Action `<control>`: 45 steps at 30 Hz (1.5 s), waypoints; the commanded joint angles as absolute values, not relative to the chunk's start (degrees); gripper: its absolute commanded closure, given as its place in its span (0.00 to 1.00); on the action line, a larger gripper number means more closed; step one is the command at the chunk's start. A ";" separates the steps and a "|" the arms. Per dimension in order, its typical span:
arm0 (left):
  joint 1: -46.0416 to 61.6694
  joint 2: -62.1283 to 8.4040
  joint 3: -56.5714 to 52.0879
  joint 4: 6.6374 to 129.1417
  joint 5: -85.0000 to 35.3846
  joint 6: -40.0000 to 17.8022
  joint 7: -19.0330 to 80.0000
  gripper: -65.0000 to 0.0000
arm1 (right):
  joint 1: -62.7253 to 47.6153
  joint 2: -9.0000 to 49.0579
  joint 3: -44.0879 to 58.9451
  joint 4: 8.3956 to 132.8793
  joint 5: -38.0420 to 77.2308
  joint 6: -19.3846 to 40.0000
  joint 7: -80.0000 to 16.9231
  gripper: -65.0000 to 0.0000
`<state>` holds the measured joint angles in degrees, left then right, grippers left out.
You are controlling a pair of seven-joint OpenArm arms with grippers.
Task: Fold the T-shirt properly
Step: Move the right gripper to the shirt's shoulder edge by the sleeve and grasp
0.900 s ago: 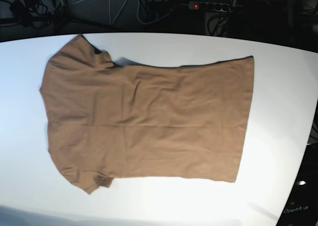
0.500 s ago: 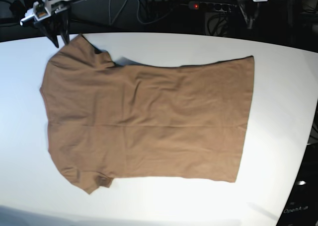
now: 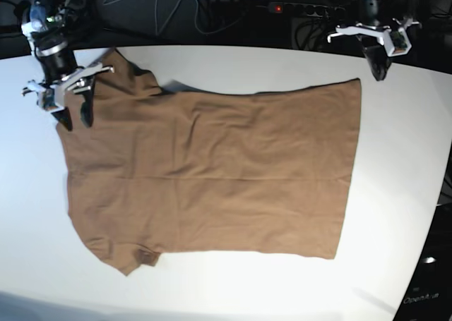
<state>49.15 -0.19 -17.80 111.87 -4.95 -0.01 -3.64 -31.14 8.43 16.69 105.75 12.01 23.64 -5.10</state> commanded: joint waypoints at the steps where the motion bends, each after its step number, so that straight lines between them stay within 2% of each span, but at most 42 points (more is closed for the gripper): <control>1: 49.80 -0.40 -17.98 112.84 -4.79 0.13 -4.79 0.98 | -30.64 9.10 18.15 106.77 14.46 23.34 -5.41 0.56; 9: 49.27 -2.77 -17.98 112.57 -5.14 0.13 -4.79 0.98 | -30.02 7.16 24.92 108.09 28.88 23.25 -13.14 0.56; 14: 48.66 -2.86 -18.07 112.48 -4.79 0.13 -4.79 0.98 | -30.02 7.34 29.67 107.91 42.42 23.43 -25.36 0.56; 18: 48.66 -2.86 -18.07 112.57 -4.79 0.13 -4.70 0.98 | -29.76 8.40 33.63 107.91 52.44 27.65 -34.07 0.56; 21: 48.66 -2.95 -18.42 112.48 -4.79 0.13 -4.70 0.98 | -28.70 8.48 38.02 107.56 57.98 28.26 -42.59 0.55; 26: 48.75 -2.77 -20.53 112.40 -4.70 0.13 -4.70 0.98 | -24.31 9.45 45.49 102.73 61.14 28.53 -57.98 0.54; 31: 49.10 -2.51 -22.29 112.66 -4.70 0.13 -4.70 0.98 | -18.86 12.88 47.43 93.49 61.05 32.57 -71.16 0.55; 42: 49.10 -2.42 -22.55 112.40 -4.70 0.13 -4.70 0.98 | -17.63 14.20 46.81 89.98 60.97 32.57 -73.63 0.54; 45: 49.10 -2.51 -22.55 112.40 -4.70 0.13 -4.70 0.98 | -17.71 14.29 44.00 89.98 60.97 32.66 -73.71 0.54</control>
